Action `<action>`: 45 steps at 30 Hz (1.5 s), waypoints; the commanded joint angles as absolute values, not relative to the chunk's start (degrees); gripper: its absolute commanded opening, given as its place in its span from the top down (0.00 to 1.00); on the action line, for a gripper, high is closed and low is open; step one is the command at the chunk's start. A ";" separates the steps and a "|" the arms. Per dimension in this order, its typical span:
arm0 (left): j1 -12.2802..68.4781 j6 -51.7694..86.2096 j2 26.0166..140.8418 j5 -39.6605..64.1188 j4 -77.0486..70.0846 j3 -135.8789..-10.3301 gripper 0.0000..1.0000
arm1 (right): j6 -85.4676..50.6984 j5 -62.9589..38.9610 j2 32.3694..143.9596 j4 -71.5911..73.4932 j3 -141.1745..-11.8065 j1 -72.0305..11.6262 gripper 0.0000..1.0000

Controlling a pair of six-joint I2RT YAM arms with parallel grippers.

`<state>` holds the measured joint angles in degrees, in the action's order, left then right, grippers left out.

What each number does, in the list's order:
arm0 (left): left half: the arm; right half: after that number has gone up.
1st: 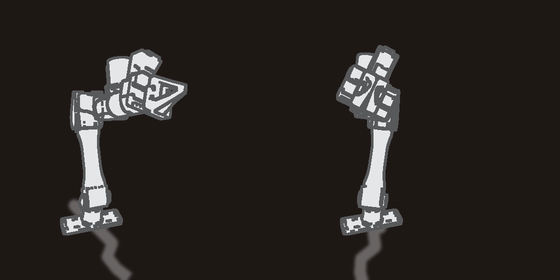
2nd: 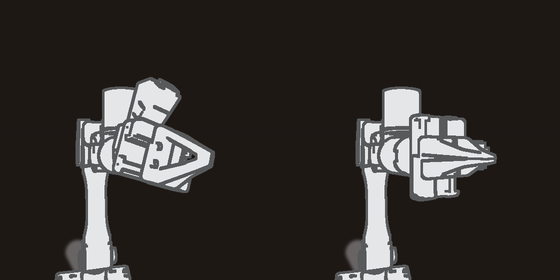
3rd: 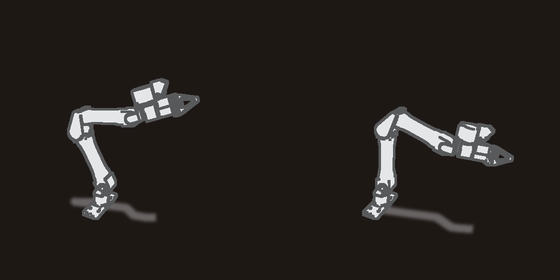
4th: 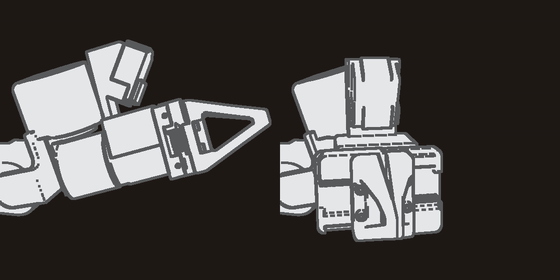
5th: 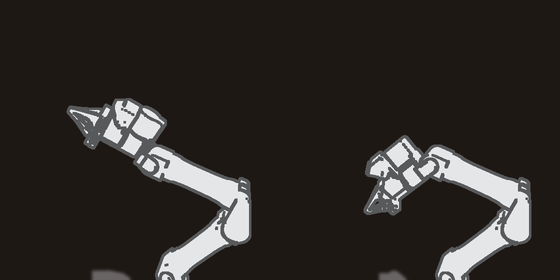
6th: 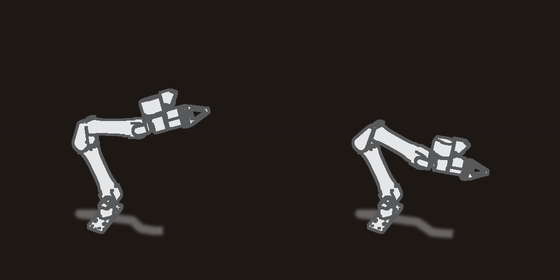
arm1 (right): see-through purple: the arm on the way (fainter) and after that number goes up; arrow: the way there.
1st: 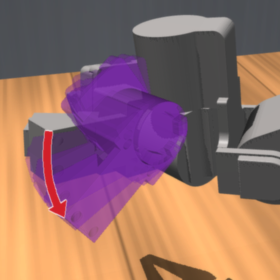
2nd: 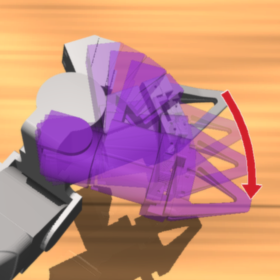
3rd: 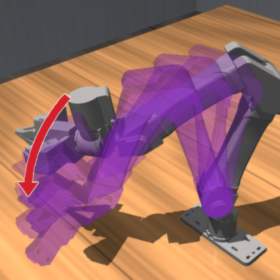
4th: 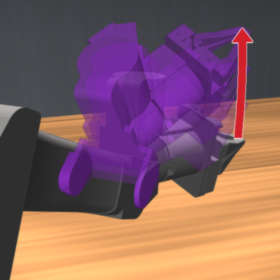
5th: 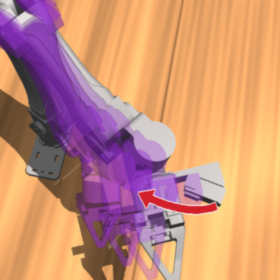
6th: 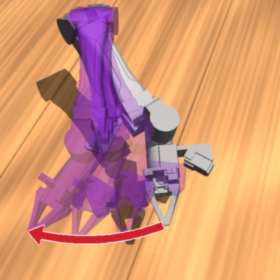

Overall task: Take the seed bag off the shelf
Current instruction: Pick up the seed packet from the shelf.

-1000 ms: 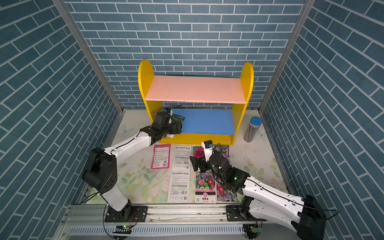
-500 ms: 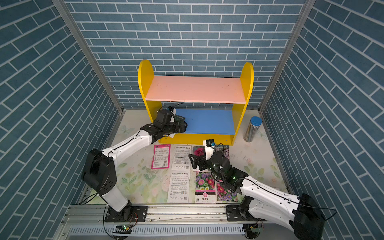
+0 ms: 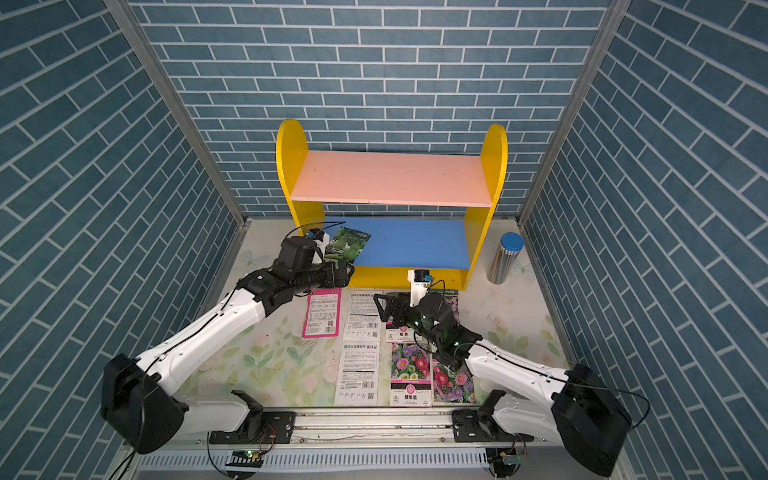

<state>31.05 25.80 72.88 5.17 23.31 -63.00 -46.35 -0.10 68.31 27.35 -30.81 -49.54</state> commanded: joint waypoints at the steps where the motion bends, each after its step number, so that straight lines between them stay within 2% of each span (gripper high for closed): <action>1: 31.32 22.41 65.62 6.57 26.29 -60.91 0.02 | -52.73 -2.04 74.02 34.49 -34.04 -49.37 0.06; 11: 31.31 16.66 52.01 9.13 32.52 -57.41 0.00 | -60.42 -4.04 92.17 46.65 -42.86 -49.50 0.13; 22: 31.28 17.50 47.38 9.16 34.29 -54.93 0.00 | -64.75 -7.22 105.09 50.51 -53.22 -49.55 0.31; 28: 31.36 17.99 46.32 8.28 34.19 -54.23 0.00 | -64.98 -8.15 109.17 49.69 -57.82 -49.57 0.42; 39: 31.29 19.05 45.09 8.98 34.13 -53.66 0.00 | -65.45 -9.25 114.23 48.35 -63.58 -49.52 0.52; 45: 31.37 20.64 44.72 9.81 32.17 -52.31 0.00 | -66.03 -8.55 114.97 48.82 -63.30 -48.86 0.67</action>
